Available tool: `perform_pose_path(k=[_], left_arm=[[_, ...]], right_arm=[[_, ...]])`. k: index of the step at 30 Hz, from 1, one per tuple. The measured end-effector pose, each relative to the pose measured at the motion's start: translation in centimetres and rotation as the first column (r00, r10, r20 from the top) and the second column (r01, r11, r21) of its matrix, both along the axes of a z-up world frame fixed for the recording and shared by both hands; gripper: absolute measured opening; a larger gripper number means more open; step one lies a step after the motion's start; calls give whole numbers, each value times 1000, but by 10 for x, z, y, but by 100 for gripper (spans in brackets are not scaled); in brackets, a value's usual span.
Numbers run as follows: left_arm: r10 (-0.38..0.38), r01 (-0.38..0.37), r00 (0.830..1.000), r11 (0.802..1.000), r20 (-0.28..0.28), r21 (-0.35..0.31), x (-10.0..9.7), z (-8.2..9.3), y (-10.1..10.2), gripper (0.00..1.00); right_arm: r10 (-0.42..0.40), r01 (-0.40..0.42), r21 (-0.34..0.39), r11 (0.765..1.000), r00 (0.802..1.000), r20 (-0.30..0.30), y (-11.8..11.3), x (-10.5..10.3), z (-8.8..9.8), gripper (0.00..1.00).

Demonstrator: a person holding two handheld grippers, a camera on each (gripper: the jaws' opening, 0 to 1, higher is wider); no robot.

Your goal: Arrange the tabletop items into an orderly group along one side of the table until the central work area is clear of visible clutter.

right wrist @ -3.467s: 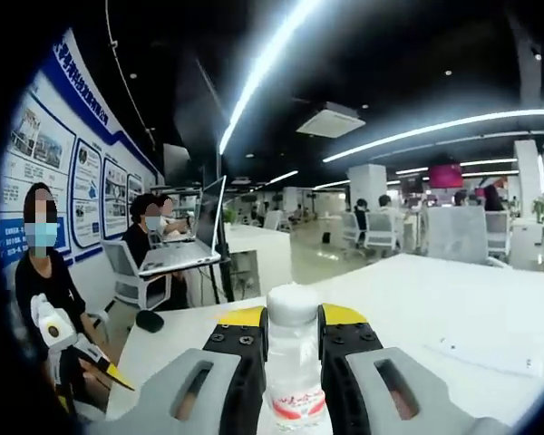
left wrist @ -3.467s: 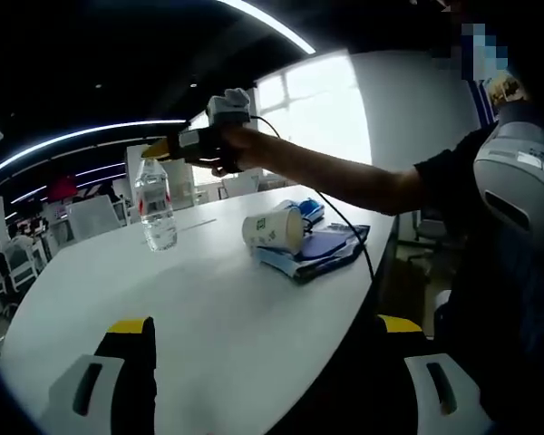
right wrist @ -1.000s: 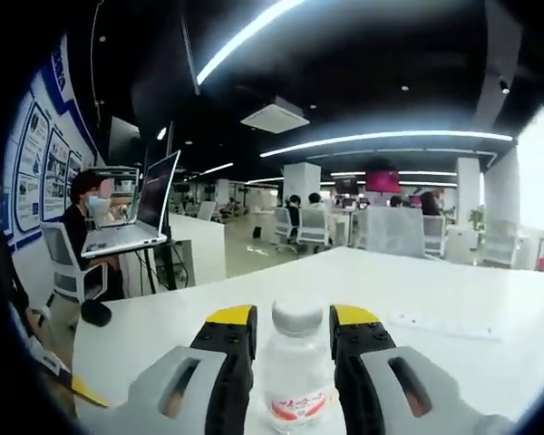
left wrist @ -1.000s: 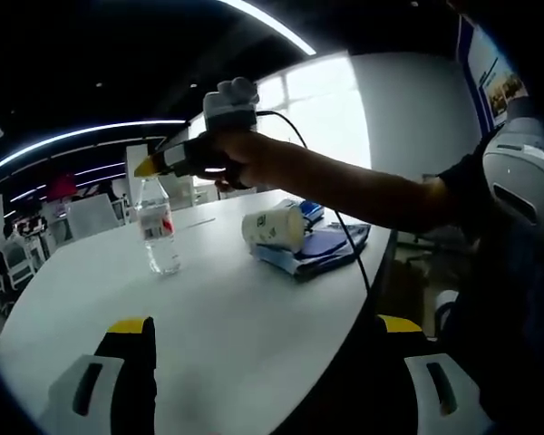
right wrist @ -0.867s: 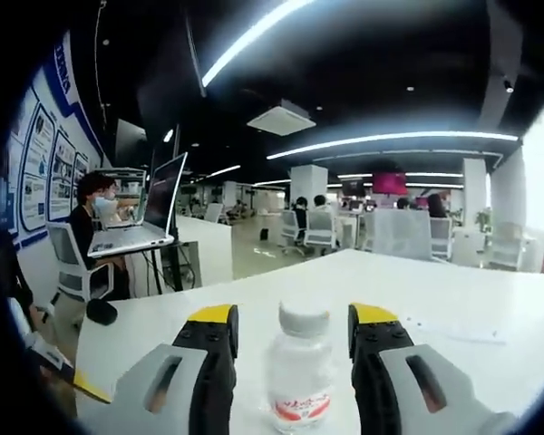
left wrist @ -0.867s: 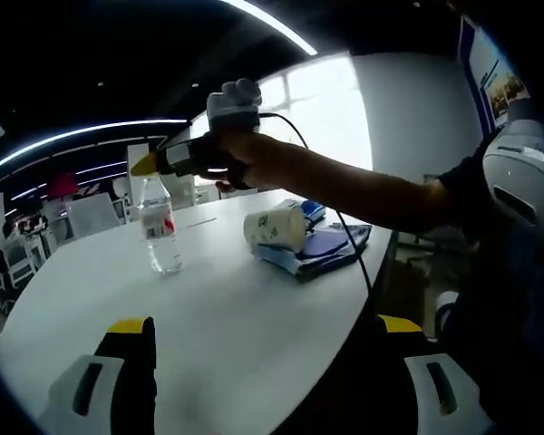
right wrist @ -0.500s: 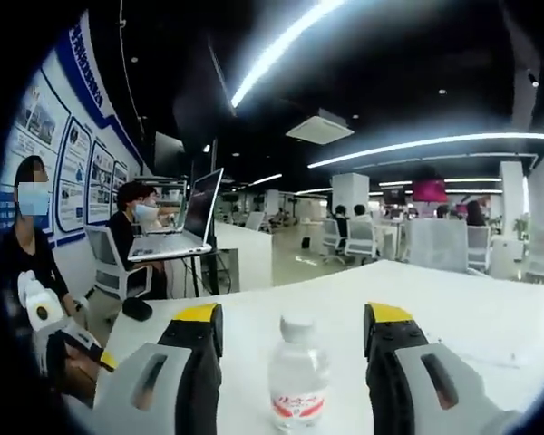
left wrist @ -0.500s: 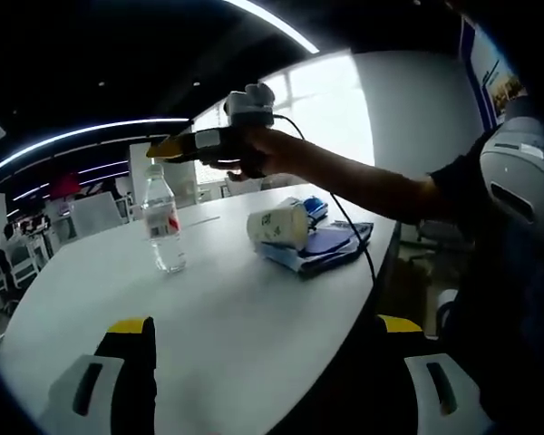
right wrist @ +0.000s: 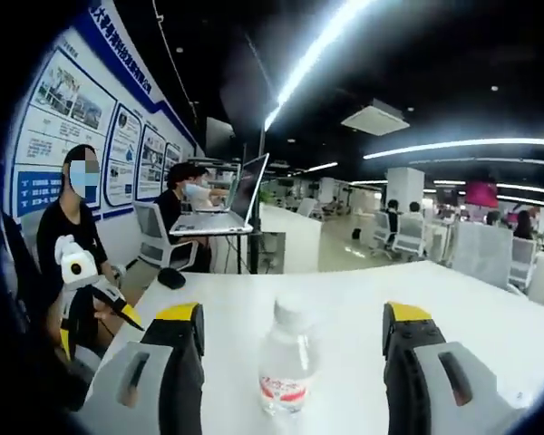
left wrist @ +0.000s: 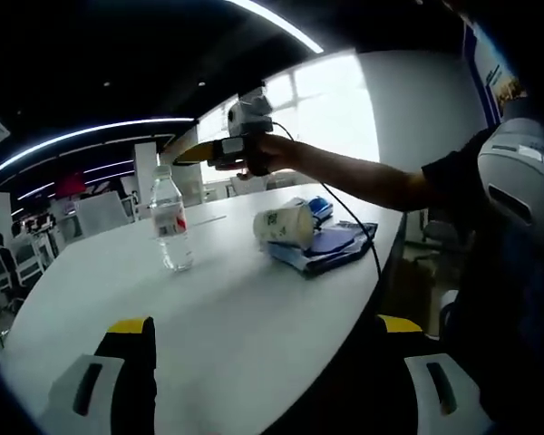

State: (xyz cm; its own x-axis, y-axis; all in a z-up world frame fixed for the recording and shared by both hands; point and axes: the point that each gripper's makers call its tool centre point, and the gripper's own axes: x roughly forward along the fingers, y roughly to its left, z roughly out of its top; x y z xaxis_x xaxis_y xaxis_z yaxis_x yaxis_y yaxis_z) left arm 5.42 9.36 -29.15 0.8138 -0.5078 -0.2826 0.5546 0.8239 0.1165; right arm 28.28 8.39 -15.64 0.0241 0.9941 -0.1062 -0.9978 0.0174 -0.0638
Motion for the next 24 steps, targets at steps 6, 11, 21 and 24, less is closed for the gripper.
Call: perform_pose_path(k=[6, 11, 21, 24], left_arm=[[22, -22, 1000, 1000, -1, 1, -3, 0, 7, 99], [25, -25, 1000, 1000, 8, -9, -3, 5, 10, 99], [25, -25, 1000, 1000, 6, -4, -3, 5, 11, 99], [32, -32, 999, 999, 5, 0, -3, 5, 13, 99]], right_arm=[[161, -149, 124, 981, 982, -95, 1, -5, 15, 83], [248, -236, 117, 965, 962, -110, 3, -2, 6, 79], [411, -406, 72, 911, 907, -93, 5, -11, -10, 67], [410, -404, 76, 911, 908, -91, 10, -4, -10, 63]])
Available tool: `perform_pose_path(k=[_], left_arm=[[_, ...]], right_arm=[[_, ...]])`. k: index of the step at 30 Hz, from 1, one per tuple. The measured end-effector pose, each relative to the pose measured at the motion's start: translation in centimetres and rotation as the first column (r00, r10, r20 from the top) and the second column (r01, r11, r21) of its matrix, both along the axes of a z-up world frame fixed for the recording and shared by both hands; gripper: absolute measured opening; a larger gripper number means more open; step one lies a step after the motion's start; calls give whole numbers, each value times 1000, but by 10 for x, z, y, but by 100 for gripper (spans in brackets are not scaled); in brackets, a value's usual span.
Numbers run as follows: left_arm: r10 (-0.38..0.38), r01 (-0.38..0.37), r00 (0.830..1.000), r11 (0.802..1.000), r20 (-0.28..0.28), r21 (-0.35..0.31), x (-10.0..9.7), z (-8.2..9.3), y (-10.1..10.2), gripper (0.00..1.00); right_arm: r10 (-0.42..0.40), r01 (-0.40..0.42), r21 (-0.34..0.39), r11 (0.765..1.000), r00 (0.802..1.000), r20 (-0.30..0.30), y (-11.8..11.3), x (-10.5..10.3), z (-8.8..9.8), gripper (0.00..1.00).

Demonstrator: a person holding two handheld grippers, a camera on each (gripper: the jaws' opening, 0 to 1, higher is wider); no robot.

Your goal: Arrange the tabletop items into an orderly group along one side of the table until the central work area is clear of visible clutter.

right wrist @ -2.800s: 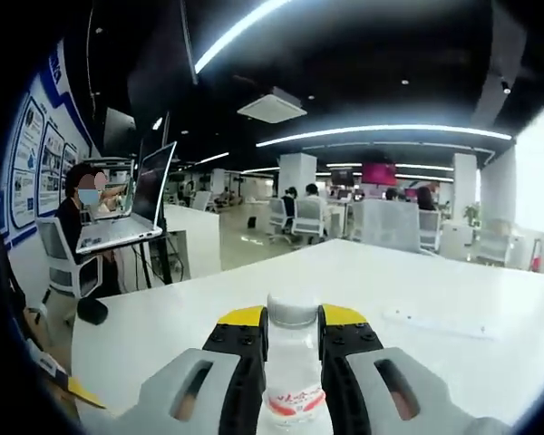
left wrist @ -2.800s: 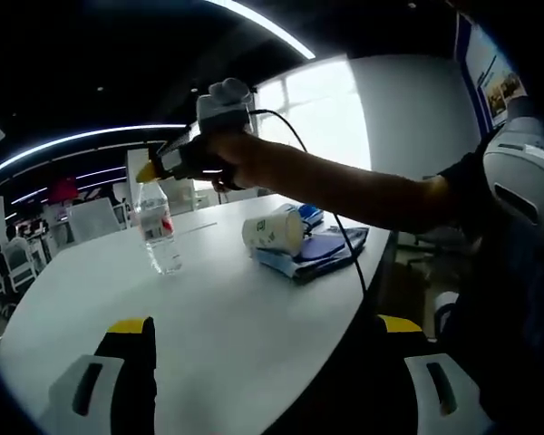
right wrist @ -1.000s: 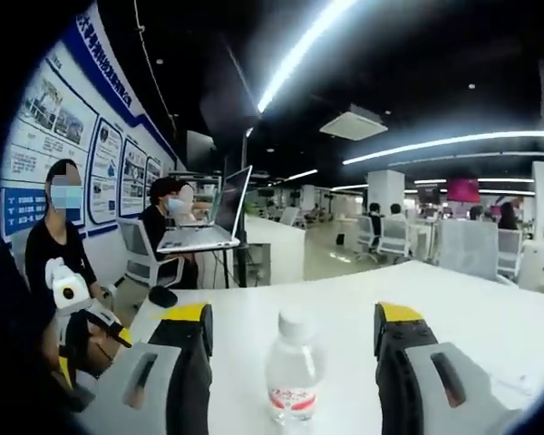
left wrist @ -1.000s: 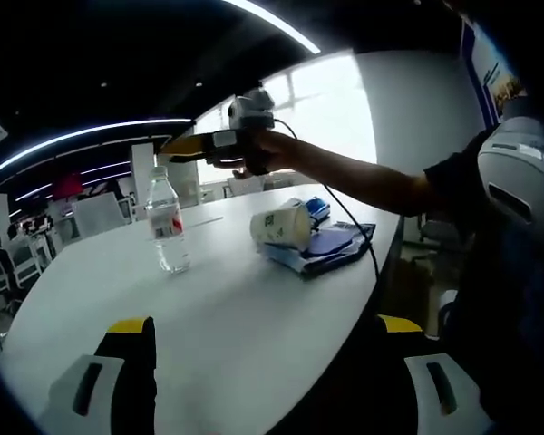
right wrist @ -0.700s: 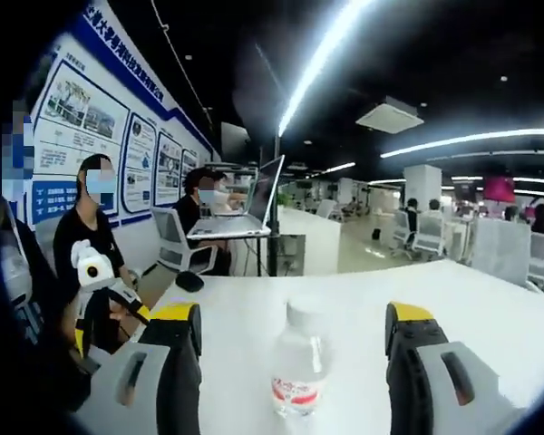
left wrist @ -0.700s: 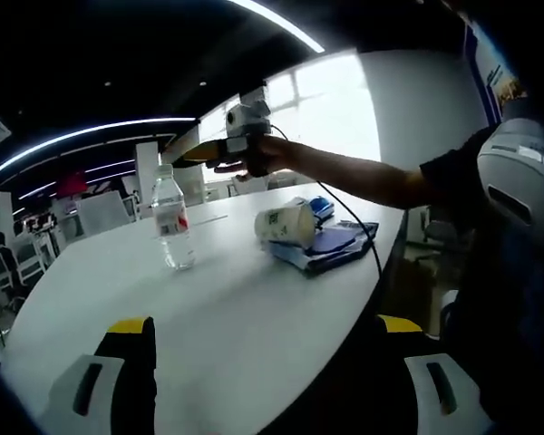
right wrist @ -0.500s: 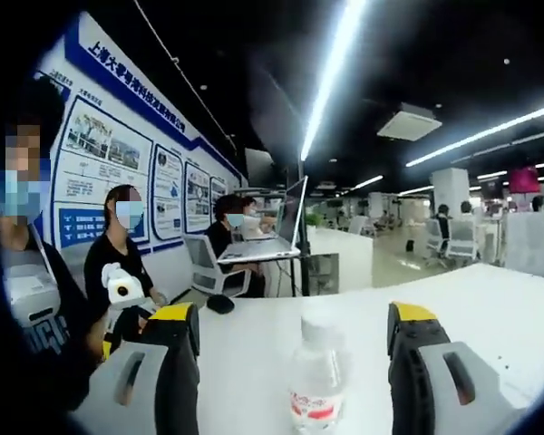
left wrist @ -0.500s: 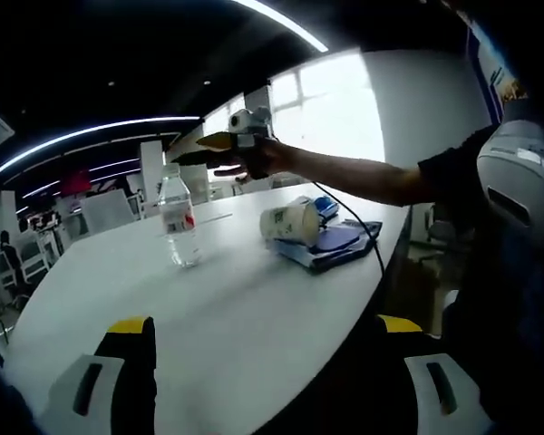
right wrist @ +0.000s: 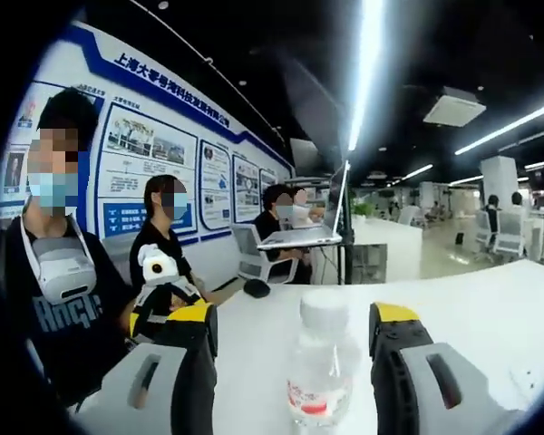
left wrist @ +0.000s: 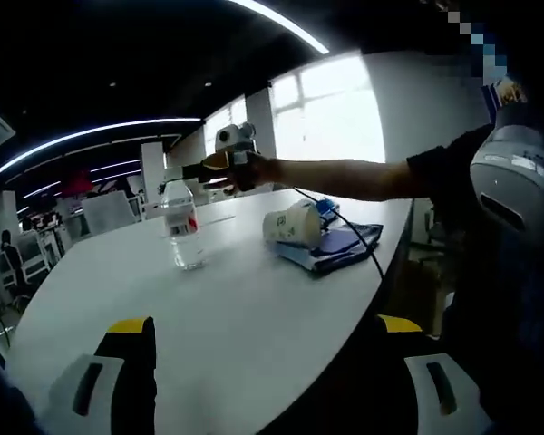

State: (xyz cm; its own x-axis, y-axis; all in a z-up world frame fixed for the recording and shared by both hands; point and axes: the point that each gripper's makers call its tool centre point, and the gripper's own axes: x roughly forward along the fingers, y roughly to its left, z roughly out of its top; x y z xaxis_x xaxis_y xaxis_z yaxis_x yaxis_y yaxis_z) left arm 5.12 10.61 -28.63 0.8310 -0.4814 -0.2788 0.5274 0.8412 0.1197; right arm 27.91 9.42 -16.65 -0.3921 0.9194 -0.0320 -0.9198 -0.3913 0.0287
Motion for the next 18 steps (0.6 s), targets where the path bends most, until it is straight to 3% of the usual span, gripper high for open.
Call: perform_pose_path(k=[9, 14, 18], left_arm=[[14, -14, 1000, 1000, -2, -1, -3, 0, 4, 99], [16, -16, 1000, 1000, -9, -1, -3, -3, 6, 99], [14, -14, 1000, 1000, -7, -1, -2, -3, 5, 99]], right_arm=[[4, -4, -1, 1000, 1000, -15, 12, 6, 0, 45], [10, -11, -9, 1000, 1000, -10, 12, 4, -4, 25], [-7, 7, -7, 1000, 1000, -3, 13, 10, -3, 21]])
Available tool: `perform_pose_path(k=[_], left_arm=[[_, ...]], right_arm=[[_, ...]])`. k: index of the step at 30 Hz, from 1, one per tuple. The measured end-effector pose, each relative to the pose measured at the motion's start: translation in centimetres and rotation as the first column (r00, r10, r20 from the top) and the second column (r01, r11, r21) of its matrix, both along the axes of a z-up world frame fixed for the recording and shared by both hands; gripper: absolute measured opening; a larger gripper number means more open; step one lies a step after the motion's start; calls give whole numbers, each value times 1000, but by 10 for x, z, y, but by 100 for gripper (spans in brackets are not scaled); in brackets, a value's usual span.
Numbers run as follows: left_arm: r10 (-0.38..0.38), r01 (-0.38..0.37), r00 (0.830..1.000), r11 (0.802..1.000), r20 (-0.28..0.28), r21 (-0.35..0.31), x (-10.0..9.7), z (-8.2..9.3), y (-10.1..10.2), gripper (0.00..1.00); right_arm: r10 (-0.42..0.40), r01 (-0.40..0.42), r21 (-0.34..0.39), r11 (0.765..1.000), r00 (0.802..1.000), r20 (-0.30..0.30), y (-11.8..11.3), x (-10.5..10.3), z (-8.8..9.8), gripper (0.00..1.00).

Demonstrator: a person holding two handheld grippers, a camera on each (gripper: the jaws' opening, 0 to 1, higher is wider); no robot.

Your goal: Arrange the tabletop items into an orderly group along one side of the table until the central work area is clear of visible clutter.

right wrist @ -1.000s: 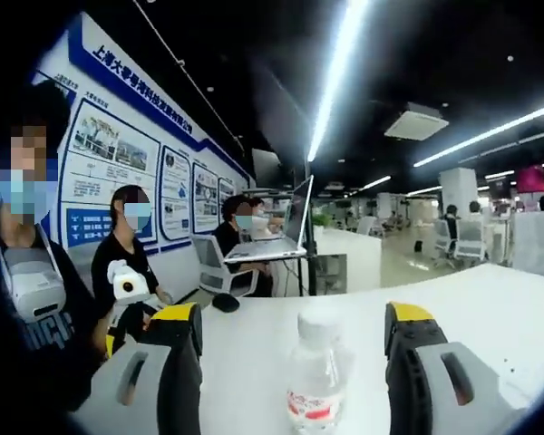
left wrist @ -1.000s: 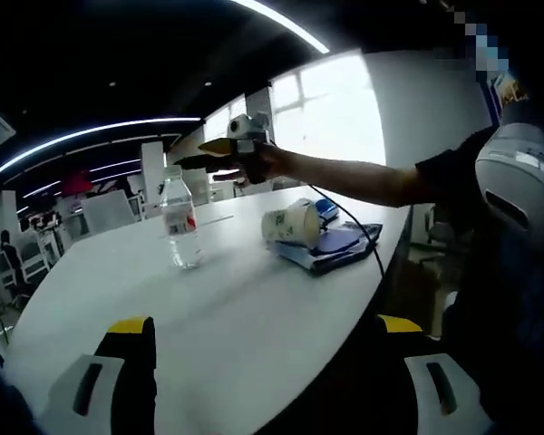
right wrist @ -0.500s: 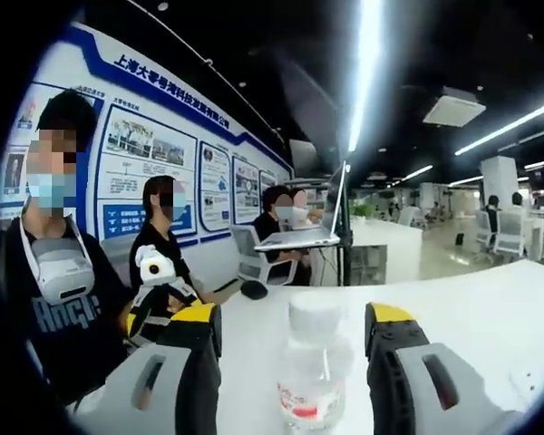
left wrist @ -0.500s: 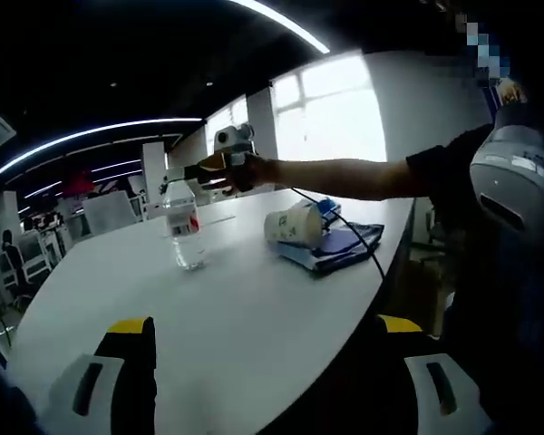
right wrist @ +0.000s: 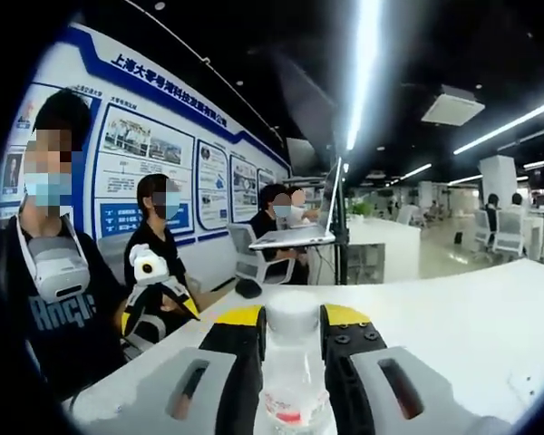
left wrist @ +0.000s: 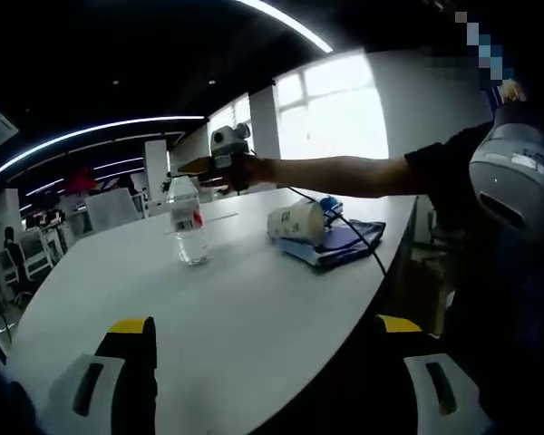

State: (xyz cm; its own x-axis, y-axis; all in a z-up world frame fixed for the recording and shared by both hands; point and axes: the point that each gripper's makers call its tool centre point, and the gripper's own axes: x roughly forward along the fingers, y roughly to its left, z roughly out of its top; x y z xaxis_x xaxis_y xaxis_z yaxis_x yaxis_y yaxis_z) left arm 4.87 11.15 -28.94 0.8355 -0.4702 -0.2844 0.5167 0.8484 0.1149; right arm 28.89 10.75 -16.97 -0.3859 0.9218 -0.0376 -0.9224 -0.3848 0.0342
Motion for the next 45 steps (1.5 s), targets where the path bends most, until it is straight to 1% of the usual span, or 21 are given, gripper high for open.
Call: perform_pose_path(k=[8, 10, 18, 20, 24, 27, 31, 32, 35, 38, 41, 45], left_arm=[[3, -3, 1000, 1000, -3, -4, 0, -2, 1, 98], [4, -4, 1000, 1000, -3, -3, -1, -2, 2, 98], [9, -9, 1000, 1000, -2, -5, -2, -1, 4, 98], [10, -10, 1000, 1000, -3, -5, -3, -2, 4, 98], [7, -7, 1000, 1000, -3, -5, -2, -2, 3, 98], [6, -6, 1000, 1000, -5, -5, -2, -2, 3, 98], [6, -6, 1000, 1000, -4, -3, -2, -1, 3, 98], [4, -4, 1000, 1000, -3, -3, -2, -1, 3, 98], [4, -4, 1000, 1000, -3, 0, -2, -1, 2, 98], [3, -3, 1000, 1000, -1, -1, -2, -1, 2, 98], [-1, 1, 1000, 1000, -1, 0, -3, -1, 0, 98], [-5, 5, 1000, 1000, 2, 0, -3, 0, 0, 98]], right_arm=[[-9, 9, 10, 1000, 1000, 16, 0, -1, 1, 20], [-11, 11, 11, 1000, 1000, 8, 1, -1, 1, 20], [-19, 19, 4, 1000, 999, 32, 0, 0, 2, 19], [-22, 22, 5, 1000, 999, 27, 0, -3, 1, 19], [-32, 32, 13, 999, 999, 7, -1, -2, 1, 19], [-31, 31, 18, 999, 1000, 6, -1, -3, 1, 18], [-27, 28, 38, 999, 1000, -11, -2, -4, 9, 18], [-33, 33, 48, 998, 999, -14, -2, -4, 14, 18], [-43, 43, 59, 997, 999, 4, -3, -4, 25, 18], [-55, 54, 62, 997, 998, 23, -2, -7, 32, 18], [-68, 67, 72, 995, 997, 19, -3, -5, 40, 18], [-101, 99, 72, 992, 995, 22, -1, -5, 43, 18]])
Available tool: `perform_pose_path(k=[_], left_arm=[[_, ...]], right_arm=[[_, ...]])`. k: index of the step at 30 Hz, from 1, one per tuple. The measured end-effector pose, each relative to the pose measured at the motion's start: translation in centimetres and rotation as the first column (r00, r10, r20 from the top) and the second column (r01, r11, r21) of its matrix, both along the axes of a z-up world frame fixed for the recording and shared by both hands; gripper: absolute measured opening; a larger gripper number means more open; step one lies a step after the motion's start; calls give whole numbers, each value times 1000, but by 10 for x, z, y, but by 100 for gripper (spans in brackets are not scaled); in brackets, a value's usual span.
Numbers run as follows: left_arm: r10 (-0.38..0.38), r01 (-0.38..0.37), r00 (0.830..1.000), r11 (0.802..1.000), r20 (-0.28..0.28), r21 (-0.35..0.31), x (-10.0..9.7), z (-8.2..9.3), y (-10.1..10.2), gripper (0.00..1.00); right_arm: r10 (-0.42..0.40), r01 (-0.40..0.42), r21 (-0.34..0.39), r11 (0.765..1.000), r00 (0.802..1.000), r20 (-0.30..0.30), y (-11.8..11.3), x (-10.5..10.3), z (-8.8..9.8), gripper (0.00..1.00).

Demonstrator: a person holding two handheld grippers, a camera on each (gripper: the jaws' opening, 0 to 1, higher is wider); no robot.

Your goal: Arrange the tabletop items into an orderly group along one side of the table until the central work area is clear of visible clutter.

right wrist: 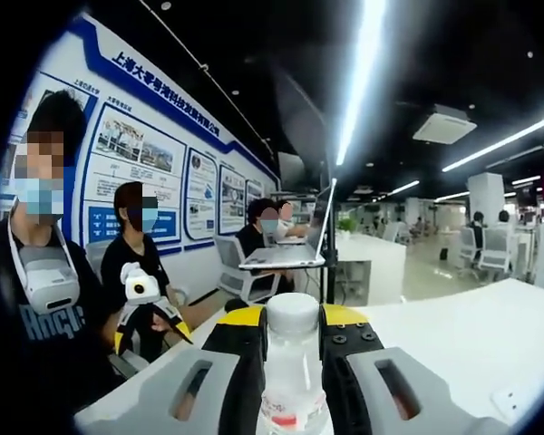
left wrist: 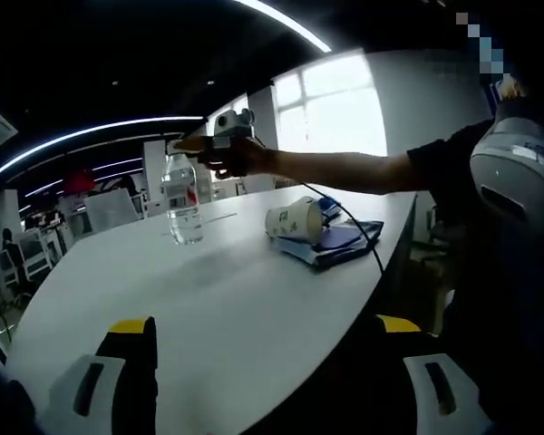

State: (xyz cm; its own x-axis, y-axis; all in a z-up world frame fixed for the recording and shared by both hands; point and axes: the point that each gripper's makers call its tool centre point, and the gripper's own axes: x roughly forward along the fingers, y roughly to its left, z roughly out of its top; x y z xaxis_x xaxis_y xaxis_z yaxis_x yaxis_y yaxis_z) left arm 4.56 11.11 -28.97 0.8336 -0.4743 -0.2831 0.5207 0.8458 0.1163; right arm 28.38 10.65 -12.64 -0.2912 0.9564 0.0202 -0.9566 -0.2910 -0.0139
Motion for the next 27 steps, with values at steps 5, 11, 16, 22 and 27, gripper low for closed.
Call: perform_pose_path(k=[5, 11, 16, 22, 27], left_arm=[[-6, 6, 1000, 1000, 4, -5, 1, 0, -2, 98], [-21, 21, 1000, 1000, 3, -8, 1, -1, -7, 98], [-19, 19, 1000, 1000, 2, -9, 2, -2, -7, 98], [-25, 25, 1000, 1000, 1, -9, 3, -3, -9, 98], [-20, 20, 1000, 1000, 3, -13, 5, -2, -7, 98]], right_arm=[[-110, 110, -13, 994, 994, -7, 5, 8, 2, 18], [-260, 260, -32, 965, 965, 28, 10, 8, 1, 18], [-413, 413, -68, 908, 911, 15, 14, 15, -5, 18], [-549, 542, -92, 835, 830, -94, 11, 28, -11, 18], [-680, 676, -98, 730, 733, 0, 5, 43, -18, 18]])
